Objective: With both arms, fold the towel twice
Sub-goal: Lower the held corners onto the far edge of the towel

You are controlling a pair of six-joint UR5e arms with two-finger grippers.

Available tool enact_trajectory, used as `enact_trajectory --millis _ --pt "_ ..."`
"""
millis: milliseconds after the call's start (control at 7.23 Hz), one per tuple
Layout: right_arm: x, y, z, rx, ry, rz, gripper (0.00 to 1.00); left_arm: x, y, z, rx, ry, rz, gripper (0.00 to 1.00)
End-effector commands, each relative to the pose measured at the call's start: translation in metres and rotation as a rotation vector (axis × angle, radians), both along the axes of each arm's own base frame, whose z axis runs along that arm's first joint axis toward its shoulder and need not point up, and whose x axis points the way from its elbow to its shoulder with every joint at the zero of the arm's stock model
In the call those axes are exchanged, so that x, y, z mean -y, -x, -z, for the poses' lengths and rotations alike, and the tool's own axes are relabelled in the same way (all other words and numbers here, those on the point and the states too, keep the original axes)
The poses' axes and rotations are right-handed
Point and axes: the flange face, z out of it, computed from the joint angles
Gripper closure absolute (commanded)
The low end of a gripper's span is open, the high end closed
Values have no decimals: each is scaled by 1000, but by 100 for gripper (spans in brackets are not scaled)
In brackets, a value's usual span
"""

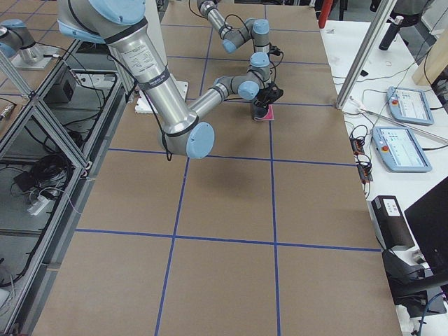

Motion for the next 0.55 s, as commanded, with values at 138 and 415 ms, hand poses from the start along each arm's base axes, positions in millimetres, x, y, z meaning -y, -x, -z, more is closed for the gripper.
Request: enact_trajectory --millis 138,415 --pt "2 3 -3 -8 6 0 98 1 -1 4 -7 -7 1 100" --pt "3 4 -2 1 -1 -2 82 4 -5 -2 -7 -7 1 100"
